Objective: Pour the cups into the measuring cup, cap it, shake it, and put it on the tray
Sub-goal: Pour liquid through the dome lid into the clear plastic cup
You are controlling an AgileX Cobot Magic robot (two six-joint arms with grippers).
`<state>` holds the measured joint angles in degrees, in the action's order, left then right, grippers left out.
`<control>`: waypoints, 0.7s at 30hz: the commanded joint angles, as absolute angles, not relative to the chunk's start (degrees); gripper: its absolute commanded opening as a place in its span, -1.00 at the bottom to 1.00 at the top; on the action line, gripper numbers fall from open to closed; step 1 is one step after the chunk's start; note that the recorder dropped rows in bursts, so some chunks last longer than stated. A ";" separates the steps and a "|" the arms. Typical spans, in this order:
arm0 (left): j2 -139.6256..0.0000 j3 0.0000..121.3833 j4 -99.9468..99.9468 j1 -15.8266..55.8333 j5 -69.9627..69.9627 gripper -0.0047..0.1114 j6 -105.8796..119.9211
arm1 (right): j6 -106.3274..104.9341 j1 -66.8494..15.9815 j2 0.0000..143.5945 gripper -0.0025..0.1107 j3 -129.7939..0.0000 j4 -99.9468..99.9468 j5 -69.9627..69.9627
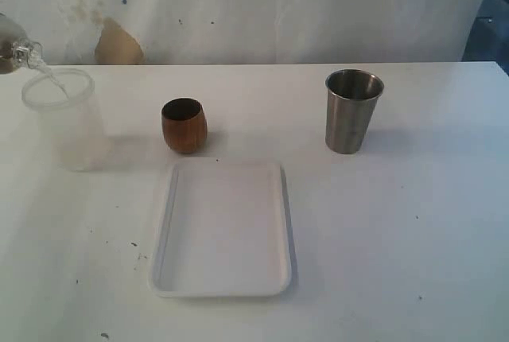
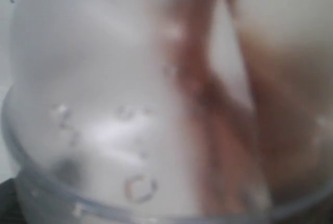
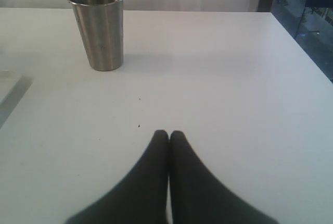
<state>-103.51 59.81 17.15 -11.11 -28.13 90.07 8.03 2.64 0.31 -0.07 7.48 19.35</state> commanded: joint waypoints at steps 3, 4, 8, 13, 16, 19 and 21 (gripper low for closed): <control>-102.62 60.75 16.71 -11.27 -32.05 -0.92 91.53 | 8.23 2.36 0.00 -0.96 0.00 7.38 19.24; -102.62 60.75 16.71 -11.27 -32.05 -0.92 91.53 | 8.23 2.36 0.00 -0.96 0.00 7.38 19.24; -102.62 62.13 16.71 -11.27 -31.26 -0.92 91.53 | 8.23 2.36 0.00 -0.96 0.00 7.38 19.24; -102.62 63.46 16.71 -11.27 -31.23 -0.92 91.53 | 8.23 2.36 0.00 -0.96 0.00 7.38 19.24; -102.27 63.45 16.71 -11.27 -29.31 -0.92 92.02 | 8.23 2.36 0.00 -0.96 0.00 7.38 19.24; -102.06 63.45 16.71 -11.27 -28.87 -0.92 94.11 | 8.23 2.36 0.00 -0.96 0.00 7.38 19.24; -101.93 63.45 16.71 -11.27 -28.87 -0.92 94.85 | 8.23 2.36 0.00 -0.96 0.00 7.38 19.24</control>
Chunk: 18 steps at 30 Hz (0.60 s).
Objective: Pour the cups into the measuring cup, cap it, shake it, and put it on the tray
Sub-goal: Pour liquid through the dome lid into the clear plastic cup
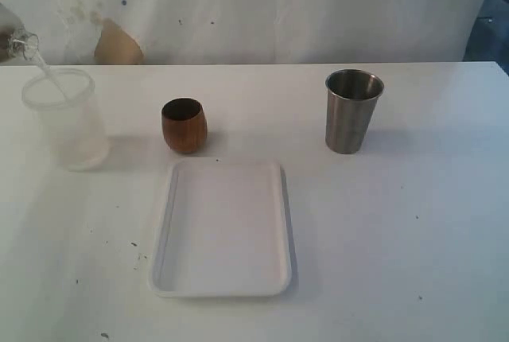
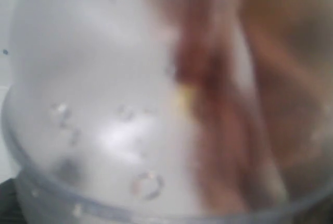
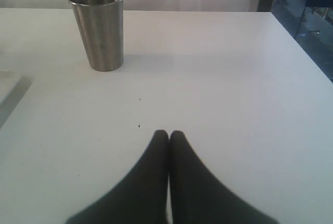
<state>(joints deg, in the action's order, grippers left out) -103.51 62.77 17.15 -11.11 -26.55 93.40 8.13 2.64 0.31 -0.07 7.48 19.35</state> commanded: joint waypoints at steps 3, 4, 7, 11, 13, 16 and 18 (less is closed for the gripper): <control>-101.93 63.45 16.71 -11.27 -28.87 -0.92 95.70 | 8.23 2.36 0.00 -0.96 0.00 7.38 19.24; -101.93 63.45 16.71 -11.27 -28.81 -0.92 96.17 | 8.23 2.36 0.00 -0.96 0.00 7.38 19.24; -101.93 63.45 16.71 -11.27 -28.81 -0.92 96.17 | 8.23 2.36 0.00 -0.96 0.00 7.38 19.24; -101.93 63.45 16.71 -11.27 -28.81 -0.92 96.17 | 8.23 2.36 0.00 -0.96 0.00 7.38 19.24; -101.93 63.45 16.71 -11.27 -28.81 -0.92 96.17 | 8.23 2.36 0.00 -0.96 0.00 7.38 19.24; -101.93 63.45 16.71 -11.27 -28.91 -0.92 96.17 | 8.23 2.36 0.00 -0.96 0.00 7.38 19.24; -101.93 63.45 16.71 -11.27 -28.91 -0.92 96.17 | 8.23 2.36 0.00 -0.96 0.00 7.38 19.24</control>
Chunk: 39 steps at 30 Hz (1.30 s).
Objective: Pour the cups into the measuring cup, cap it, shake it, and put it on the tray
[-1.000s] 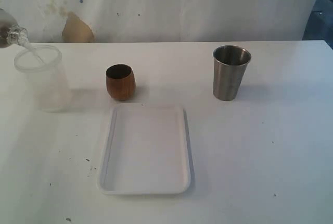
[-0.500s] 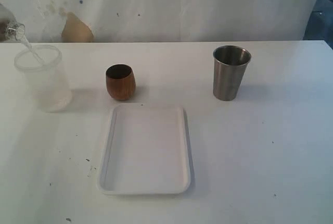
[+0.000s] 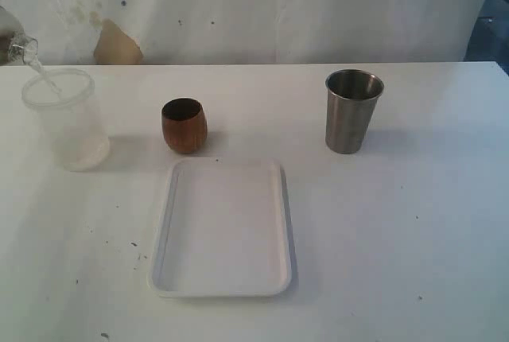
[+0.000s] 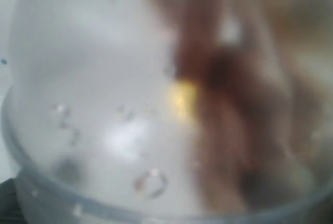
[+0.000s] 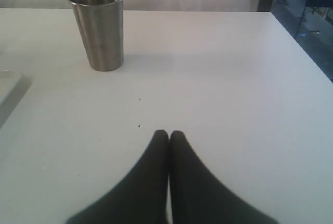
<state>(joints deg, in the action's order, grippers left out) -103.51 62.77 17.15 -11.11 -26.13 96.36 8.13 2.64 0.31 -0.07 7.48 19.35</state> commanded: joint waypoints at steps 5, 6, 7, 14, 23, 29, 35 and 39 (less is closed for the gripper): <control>-101.56 63.45 16.71 -11.27 -28.77 -0.92 96.17 | 8.81 2.36 0.00 -0.96 0.00 7.38 19.24; -100.95 63.45 16.71 -11.27 -28.77 -0.92 96.17 | 8.81 2.36 0.00 -0.96 0.00 7.38 19.24; -100.71 63.45 16.71 -11.27 -28.77 -0.92 96.17 | 8.81 2.36 0.00 -0.96 0.00 7.38 19.24; -97.77 63.45 16.71 -11.27 -28.81 -0.92 96.17 | 8.81 2.36 0.00 -0.96 0.00 7.38 19.24; -95.37 64.69 16.71 -11.27 -27.02 -0.92 96.17 | 8.81 2.36 0.00 -0.96 0.00 7.38 19.24; -95.37 66.84 16.71 -11.27 -25.25 -0.92 96.17 | 8.81 2.36 0.00 -0.96 0.00 7.38 19.24; -95.37 66.84 16.71 -11.27 -25.25 -0.92 96.17 | 8.81 2.36 0.00 -0.96 0.00 7.38 19.24; -95.37 66.84 16.71 -11.27 -25.25 -0.92 96.17 | 8.81 2.36 0.00 -0.96 0.00 7.38 19.24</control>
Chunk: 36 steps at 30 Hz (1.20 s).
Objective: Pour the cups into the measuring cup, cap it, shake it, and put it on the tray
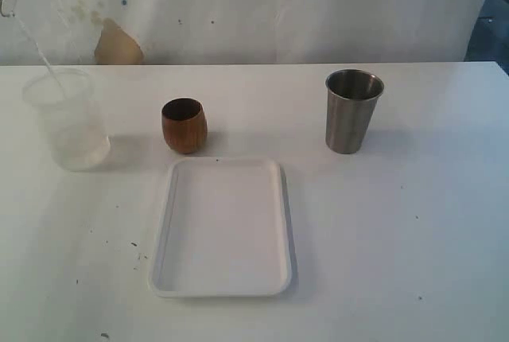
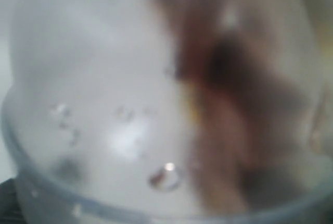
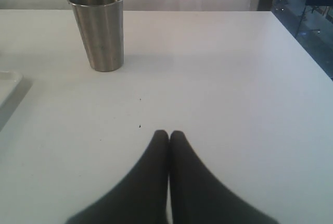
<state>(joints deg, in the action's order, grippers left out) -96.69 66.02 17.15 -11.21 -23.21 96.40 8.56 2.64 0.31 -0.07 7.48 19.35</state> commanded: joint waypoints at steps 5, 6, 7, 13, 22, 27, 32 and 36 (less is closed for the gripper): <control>-95.37 66.84 16.71 -11.27 -25.25 -0.92 96.17 | 8.81 2.36 0.00 -0.96 0.00 7.38 19.24; -95.37 66.82 16.71 -11.27 -25.25 -0.92 96.17 | 8.81 2.36 0.00 -0.96 0.00 7.38 19.24; -94.95 66.85 16.71 -11.27 -25.14 -0.92 96.17 | 8.81 2.36 0.00 -0.96 0.00 7.38 19.24; -92.85 66.85 16.71 -11.27 -23.56 -0.92 96.17 | 8.81 2.36 0.00 -0.96 0.00 7.38 19.24; -91.98 70.07 18.06 -11.27 -19.56 -0.92 96.17 | 8.81 2.36 0.00 -0.96 0.00 7.38 19.24; -91.98 71.66 18.06 -11.27 -18.91 -0.92 96.17 | 8.81 2.36 0.00 -0.96 0.00 7.38 19.24; -91.98 72.75 18.20 -11.27 -17.77 -0.92 96.17 | 8.81 2.36 0.00 -0.96 0.00 7.38 19.24; -91.98 72.75 18.50 -11.27 -17.45 -0.92 96.25 | 8.81 2.36 0.00 -0.96 0.00 7.38 19.24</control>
<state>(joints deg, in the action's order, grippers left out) -93.19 71.84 18.23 -11.21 -16.16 96.40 8.56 2.64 0.31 -0.07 7.48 19.35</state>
